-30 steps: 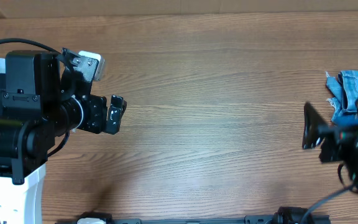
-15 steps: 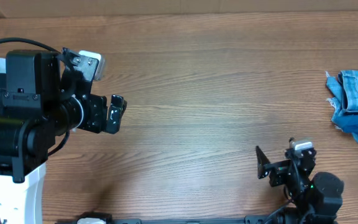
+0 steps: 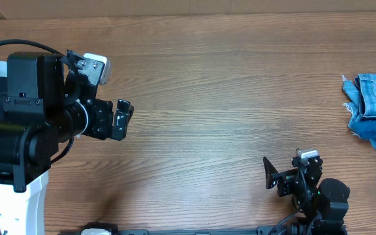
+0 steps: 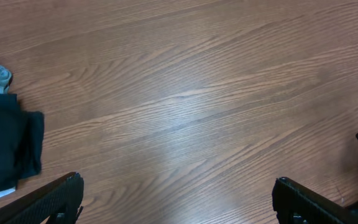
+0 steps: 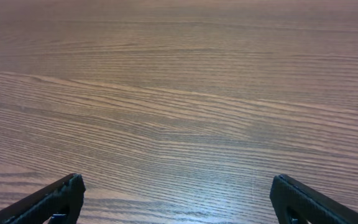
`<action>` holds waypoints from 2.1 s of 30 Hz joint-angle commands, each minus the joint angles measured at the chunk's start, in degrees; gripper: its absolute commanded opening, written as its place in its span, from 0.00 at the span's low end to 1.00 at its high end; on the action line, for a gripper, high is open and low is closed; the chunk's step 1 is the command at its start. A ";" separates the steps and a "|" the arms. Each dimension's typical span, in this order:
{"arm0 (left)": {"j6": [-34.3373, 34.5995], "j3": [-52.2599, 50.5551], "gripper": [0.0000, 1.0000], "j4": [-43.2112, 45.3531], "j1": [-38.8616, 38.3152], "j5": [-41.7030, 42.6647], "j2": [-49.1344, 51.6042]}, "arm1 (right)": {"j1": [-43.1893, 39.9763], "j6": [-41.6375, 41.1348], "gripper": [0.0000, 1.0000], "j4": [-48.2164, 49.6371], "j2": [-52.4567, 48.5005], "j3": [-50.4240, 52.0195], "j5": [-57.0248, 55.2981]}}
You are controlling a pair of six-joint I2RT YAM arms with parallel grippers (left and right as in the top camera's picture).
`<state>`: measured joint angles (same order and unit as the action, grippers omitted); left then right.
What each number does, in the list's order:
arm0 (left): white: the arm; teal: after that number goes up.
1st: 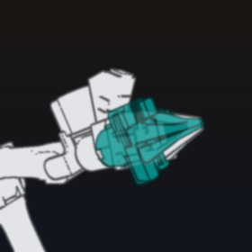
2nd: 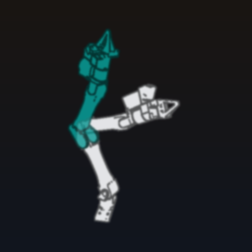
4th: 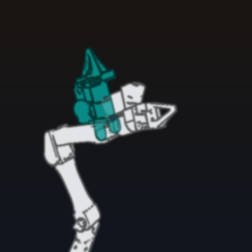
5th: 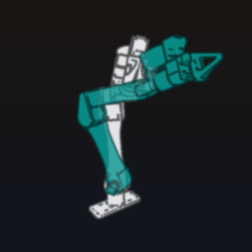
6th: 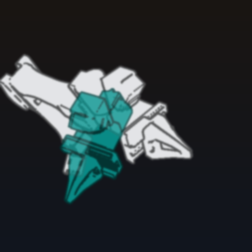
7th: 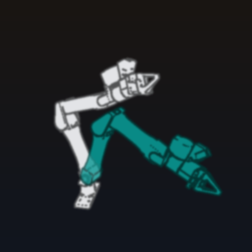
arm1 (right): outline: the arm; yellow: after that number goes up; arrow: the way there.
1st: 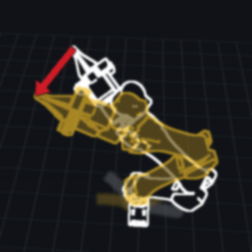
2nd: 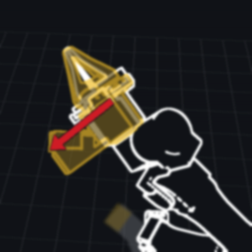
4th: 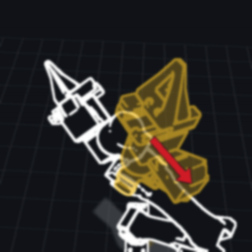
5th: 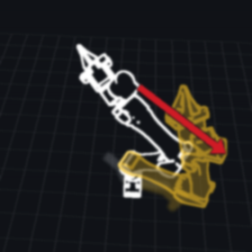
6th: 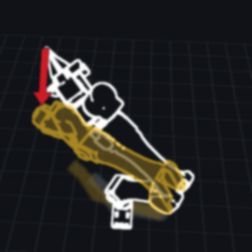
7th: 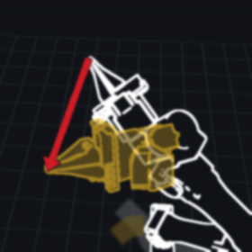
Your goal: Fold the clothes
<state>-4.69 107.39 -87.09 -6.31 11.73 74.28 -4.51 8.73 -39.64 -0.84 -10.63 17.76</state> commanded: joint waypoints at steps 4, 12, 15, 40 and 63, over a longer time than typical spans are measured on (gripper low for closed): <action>-0.92 0.24 1.00 0.13 -0.24 -0.31 -0.13 | -0.13 0.09 1.00 0.33 0.68 0.96 0.35; -0.92 0.24 1.00 0.11 -0.35 -0.28 -0.13 | -0.13 0.09 1.00 0.33 0.68 0.96 0.35; -0.92 0.24 1.00 0.11 -0.48 -0.31 -0.33 | -0.13 0.09 1.00 0.33 0.68 0.96 0.35; -11.72 -90.79 1.00 54.51 0.76 -1.25 -69.40 | -0.13 0.09 1.00 0.33 0.68 0.96 0.35; -8.85 -99.86 1.00 60.78 0.76 -1.42 -74.03 | -0.11 0.09 1.00 0.33 0.68 0.96 0.35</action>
<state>-14.94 8.21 -26.52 -5.91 10.68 0.99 -4.51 8.82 -39.48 -0.73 -10.57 17.78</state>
